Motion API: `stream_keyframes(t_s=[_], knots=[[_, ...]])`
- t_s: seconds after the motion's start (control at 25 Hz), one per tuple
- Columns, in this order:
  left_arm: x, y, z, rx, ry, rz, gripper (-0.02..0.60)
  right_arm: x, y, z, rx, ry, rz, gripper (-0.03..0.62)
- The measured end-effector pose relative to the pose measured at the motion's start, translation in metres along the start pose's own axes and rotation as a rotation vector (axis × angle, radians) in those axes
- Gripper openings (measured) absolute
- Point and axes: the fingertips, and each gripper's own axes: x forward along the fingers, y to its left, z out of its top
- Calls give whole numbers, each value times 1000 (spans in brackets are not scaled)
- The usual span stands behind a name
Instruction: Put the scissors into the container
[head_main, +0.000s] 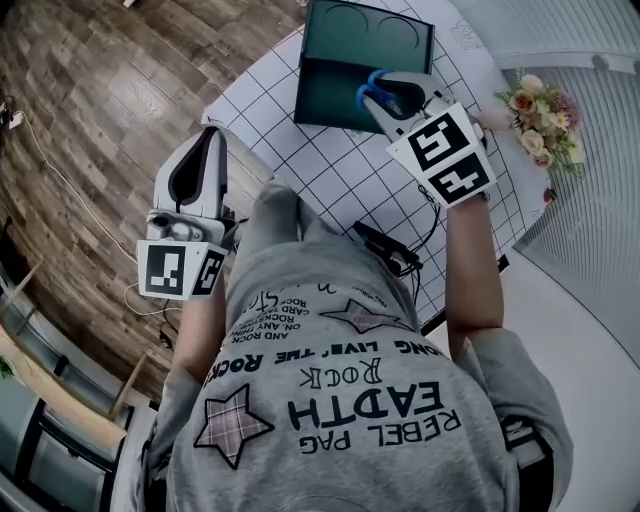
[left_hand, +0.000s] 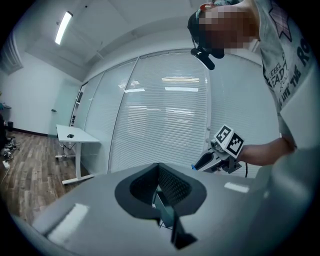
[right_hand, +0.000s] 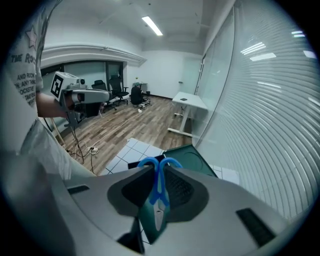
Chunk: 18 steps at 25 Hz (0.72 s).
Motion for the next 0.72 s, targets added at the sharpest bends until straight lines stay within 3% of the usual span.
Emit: stream_keyframes(t_s=[0.72], knots=[[5,0,-10,-6,27,-8,11,29,2,-20,-80,149,20,82]])
